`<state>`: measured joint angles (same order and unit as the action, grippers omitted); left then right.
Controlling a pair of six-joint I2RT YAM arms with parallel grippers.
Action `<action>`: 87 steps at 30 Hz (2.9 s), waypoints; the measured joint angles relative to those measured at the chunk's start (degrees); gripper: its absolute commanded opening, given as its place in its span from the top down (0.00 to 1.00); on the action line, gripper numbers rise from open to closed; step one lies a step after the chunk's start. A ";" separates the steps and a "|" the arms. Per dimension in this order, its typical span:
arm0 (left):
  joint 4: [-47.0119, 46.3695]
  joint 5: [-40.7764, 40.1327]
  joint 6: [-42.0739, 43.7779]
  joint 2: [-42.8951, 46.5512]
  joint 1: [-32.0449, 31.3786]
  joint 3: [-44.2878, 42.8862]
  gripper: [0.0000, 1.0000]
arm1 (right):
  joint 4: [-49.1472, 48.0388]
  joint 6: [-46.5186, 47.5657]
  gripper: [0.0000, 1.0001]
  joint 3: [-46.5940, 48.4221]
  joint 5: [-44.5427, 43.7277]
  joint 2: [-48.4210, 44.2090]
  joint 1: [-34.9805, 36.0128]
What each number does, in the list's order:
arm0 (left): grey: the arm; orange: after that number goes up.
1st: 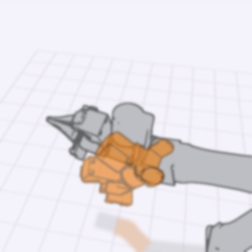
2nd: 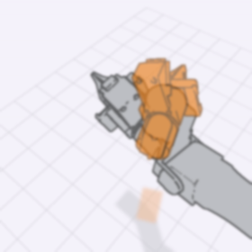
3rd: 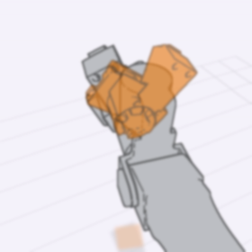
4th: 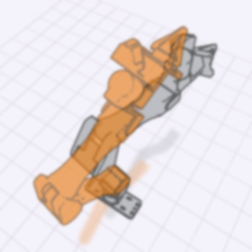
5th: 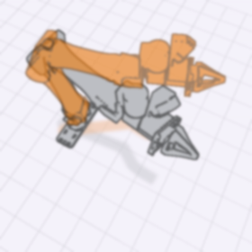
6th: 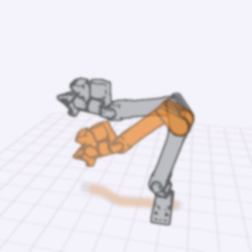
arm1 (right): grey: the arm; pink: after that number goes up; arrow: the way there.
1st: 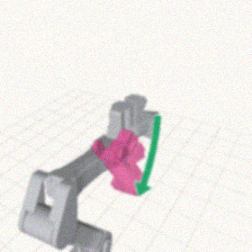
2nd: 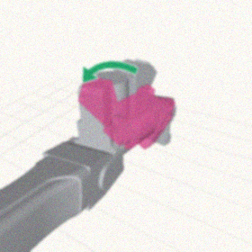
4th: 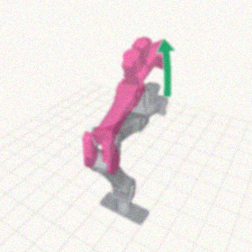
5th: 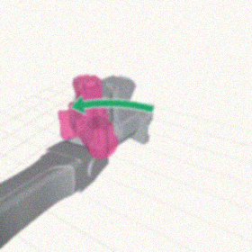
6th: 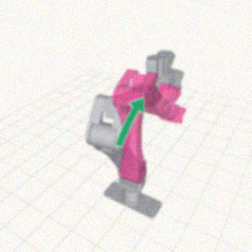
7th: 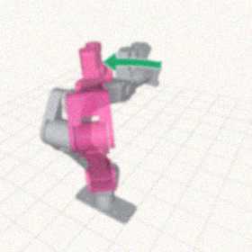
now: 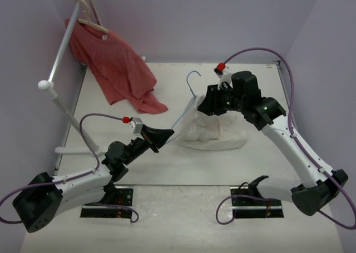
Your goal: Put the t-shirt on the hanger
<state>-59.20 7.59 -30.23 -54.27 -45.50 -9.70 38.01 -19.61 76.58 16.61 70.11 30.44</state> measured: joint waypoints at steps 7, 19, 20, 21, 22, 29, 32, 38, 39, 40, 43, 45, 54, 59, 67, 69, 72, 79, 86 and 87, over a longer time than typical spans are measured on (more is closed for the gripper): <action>-2.71 -0.97 -0.21 1.50 0.00 2.77 1.00 | -0.39 4.40 0.44 -6.03 -4.55 -0.93 -0.55; 0.96 1.08 1.29 7.01 0.00 3.72 1.00 | -10.20 28.46 0.28 -14.03 -12.72 -13.82 -0.94; 1.86 1.84 1.59 7.39 0.00 3.49 1.00 | -10.79 30.70 0.28 -15.42 -12.59 -13.96 -0.94; 2.76 2.68 1.92 7.68 0.00 3.18 1.00 | -11.34 32.86 0.27 -16.74 -12.33 -13.97 -0.94; 3.80 3.62 2.29 7.84 0.00 2.74 1.00 | -11.94 34.81 0.26 -17.95 -11.97 -13.97 -0.94; 7.08 8.06 3.35 7.79 0.11 -0.53 1.00 | -15.31 44.58 0.29 -19.44 -5.61 -17.54 -0.94; 7.28 10.22 3.36 7.73 0.11 -0.82 1.00 | -15.86 46.71 0.29 -18.03 -2.84 -17.12 -0.82; 9.04 12.79 3.87 6.74 0.11 -3.82 1.00 | -16.73 48.91 0.34 -18.96 -0.51 -16.17 -0.19; 9.43 12.95 3.99 6.72 0.11 -4.45 1.00 | -16.75 49.18 0.45 -19.25 -0.46 -16.27 0.01; 9.64 13.10 4.16 6.72 0.11 -4.94 1.00 | -16.88 49.54 0.62 -19.53 -0.41 -16.40 0.19; 10.64 13.88 4.37 6.68 0.12 -5.92 1.00 | -18.27 50.65 0.98 -20.86 -0.56 -17.28 0.72; 11.16 13.79 4.41 6.60 0.27 -6.63 1.00 | -18.13 52.88 1.00 -21.82 -0.43 -18.19 1.00; 21.77 3.41 5.73 6.81 0.73 -16.71 0.00 | -22.36 57.78 1.00 -29.57 -6.57 -26.36 0.46; 35.64 -14.37 1.65 10.00 0.32 -21.86 0.04 | -27.59 56.55 1.00 -30.67 -10.12 -28.21 1.38; 49.88 -27.95 -12.14 19.86 0.37 -18.12 0.12 | -32.32 55.72 1.00 -30.65 -18.45 -27.37 1.44; 47.81 -25.77 -13.32 21.03 0.36 -14.79 0.22 | -32.50 55.38 1.00 -30.65 -19.28 -27.01 1.44; 41.91 -18.92 -15.05 17.55 0.33 -11.57 0.20 | -32.47 54.75 1.00 -30.57 -20.06 -26.82 1.44; 30.91 -7.42 -18.30 -0.61 -4.72 -11.73 0.09 | -31.91 54.08 1.00 -29.17 -20.20 -26.77 1.44; 26.39 -5.62 -19.19 -10.79 -10.80 -15.72 0.16 | -31.37 54.08 1.00 -28.30 -20.21 -26.75 1.44; 26.14 -5.68 -19.39 -11.20 -10.80 -16.14 0.18 | -31.30 54.02 1.00 -28.29 -20.17 -26.75 1.44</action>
<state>-33.06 1.91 -49.62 -65.47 -56.29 -25.85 6.70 34.41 48.29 -3.56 43.35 31.88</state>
